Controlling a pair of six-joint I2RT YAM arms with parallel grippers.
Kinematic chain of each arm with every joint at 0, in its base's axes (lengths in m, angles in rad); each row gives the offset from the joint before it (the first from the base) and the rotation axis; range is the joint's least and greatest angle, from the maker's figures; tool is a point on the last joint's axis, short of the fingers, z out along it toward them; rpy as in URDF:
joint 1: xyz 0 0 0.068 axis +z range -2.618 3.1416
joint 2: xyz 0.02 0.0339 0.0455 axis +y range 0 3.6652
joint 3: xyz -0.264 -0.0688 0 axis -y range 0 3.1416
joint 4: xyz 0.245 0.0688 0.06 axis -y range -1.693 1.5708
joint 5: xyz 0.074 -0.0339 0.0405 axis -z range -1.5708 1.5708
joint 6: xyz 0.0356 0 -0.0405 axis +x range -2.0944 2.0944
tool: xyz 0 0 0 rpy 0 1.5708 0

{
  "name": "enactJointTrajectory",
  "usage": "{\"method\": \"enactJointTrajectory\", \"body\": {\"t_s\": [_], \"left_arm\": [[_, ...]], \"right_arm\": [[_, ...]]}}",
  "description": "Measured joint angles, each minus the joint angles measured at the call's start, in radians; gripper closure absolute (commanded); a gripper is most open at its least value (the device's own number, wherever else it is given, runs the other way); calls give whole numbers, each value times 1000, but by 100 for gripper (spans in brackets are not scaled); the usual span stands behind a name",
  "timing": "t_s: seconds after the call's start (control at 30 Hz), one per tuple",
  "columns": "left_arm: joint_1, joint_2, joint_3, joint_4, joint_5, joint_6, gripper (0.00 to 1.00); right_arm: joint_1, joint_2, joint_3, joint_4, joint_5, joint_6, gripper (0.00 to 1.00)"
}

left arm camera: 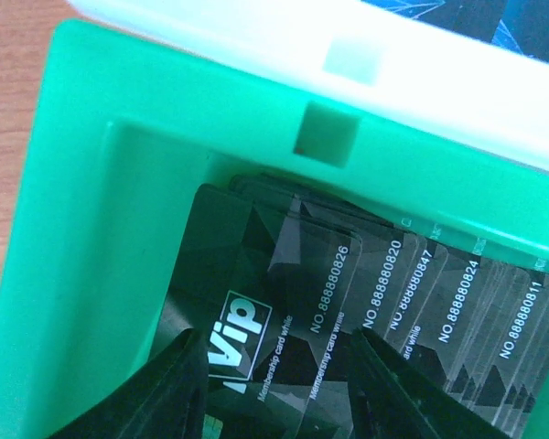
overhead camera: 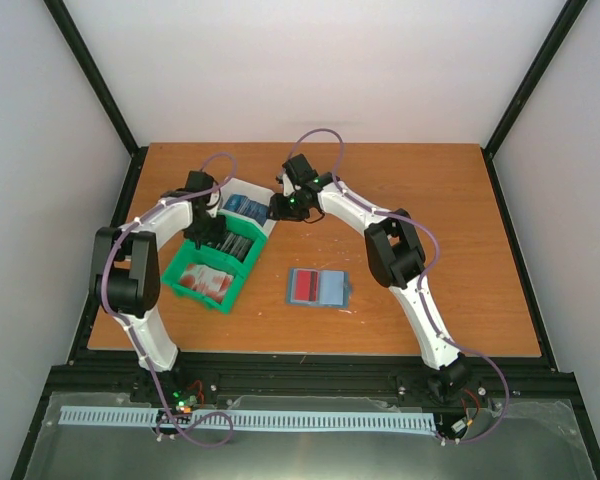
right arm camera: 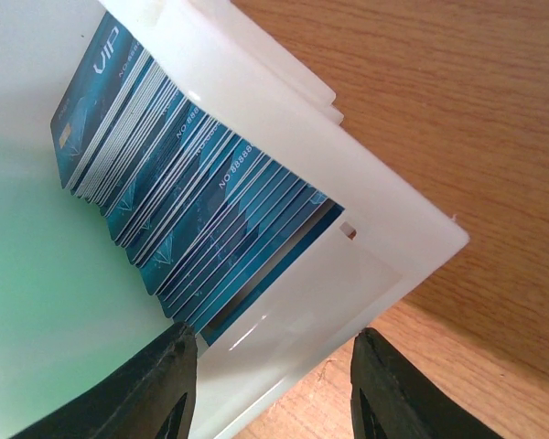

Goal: Put the credit cards into the card holder

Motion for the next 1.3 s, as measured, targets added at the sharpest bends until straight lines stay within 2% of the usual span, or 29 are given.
{"method": "enactJointTrajectory", "body": {"t_s": [0.37, 0.43, 0.6, 0.97, 1.3], "left_arm": [[-23, 5, -38, 75, -35, 73, 49], [-24, 6, -40, 80, -37, 79, 53], [-24, 15, -40, 87, -61, 82, 71], [-37, 16, -33, 82, -74, 75, 74], [27, 8, 47, 0, -25, 32, 74]], "right_arm": [[0, 0, 0, 0, 1, 0, 54], [0, 0, 0, 0, 1, 0, 54], [0, 1, 2, -1, 2, 0, 54], [0, 5, 7, 0, 3, 0, 54], [0, 8, 10, 6, 5, 3, 54]]}}
